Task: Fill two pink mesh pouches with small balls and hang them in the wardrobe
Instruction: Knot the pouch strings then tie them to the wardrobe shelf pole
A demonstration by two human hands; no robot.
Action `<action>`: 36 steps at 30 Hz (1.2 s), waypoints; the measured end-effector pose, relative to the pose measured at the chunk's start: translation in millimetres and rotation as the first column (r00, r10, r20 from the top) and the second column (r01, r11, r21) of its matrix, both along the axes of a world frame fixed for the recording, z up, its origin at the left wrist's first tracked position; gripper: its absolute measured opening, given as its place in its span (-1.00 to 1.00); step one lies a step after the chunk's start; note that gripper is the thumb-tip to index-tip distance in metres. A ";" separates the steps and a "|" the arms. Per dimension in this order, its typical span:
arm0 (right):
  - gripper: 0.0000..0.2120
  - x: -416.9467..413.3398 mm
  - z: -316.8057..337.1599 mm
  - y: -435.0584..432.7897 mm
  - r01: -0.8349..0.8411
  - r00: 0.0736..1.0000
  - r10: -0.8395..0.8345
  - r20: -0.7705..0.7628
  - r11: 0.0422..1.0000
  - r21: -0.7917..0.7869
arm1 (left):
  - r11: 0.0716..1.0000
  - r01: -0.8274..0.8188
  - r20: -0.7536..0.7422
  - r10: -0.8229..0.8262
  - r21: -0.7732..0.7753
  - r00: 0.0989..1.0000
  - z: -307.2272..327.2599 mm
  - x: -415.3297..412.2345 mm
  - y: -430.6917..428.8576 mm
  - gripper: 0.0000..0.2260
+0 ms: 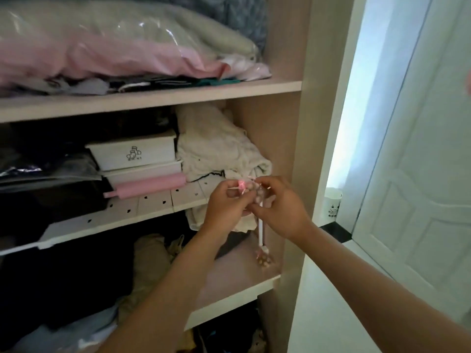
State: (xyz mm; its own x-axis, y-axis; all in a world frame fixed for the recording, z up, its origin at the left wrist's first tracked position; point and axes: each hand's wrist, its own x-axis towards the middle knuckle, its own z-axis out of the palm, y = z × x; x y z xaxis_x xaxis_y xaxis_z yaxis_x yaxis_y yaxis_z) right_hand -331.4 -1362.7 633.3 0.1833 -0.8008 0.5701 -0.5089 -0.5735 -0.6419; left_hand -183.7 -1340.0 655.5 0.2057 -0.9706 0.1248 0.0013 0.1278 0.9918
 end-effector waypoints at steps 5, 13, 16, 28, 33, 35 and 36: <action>-0.56 -0.9 64.3 5.3 0.023 0.999 -0.017 0.040 0.988 -0.150 | 0.985 0.059 0.165 -0.032 -0.163 0.986 62.2 4.2 5.6 -0.81; -0.57 -5.3 165.8 -1.0 0.187 0.980 -0.155 0.125 0.929 -0.318 | 0.753 0.153 0.513 0.271 -0.640 0.814 154.6 9.0 -5.8 -0.62; -0.57 -6.2 202.2 -8.0 0.253 0.967 -0.231 0.103 0.911 -0.326 | 0.701 0.205 0.592 0.366 -0.683 0.717 186.8 5.7 -17.5 -0.60; -0.78 12.1 246.6 -62.6 0.364 0.909 -0.382 -0.168 0.923 -0.127 | 0.800 0.344 0.830 0.551 -0.492 -0.093 250.7 12.1 -71.4 -0.70; -0.70 14.3 245.6 -73.1 0.408 0.882 -0.420 -0.212 0.907 -0.102 | 0.870 0.381 0.910 0.388 -0.311 -0.144 256.0 10.4 -80.5 -0.67; -0.67 11.8 242.7 -68.6 0.406 0.880 -0.428 -0.206 0.902 -0.145 | 0.865 0.401 0.908 0.389 -0.302 -0.156 252.1 8.6 -82.7 -0.66; -0.70 9.6 239.6 -66.1 0.399 0.883 -0.430 -0.189 0.899 -0.180 | 0.860 0.406 0.900 0.402 -0.310 -0.165 249.2 8.0 -83.4 -0.66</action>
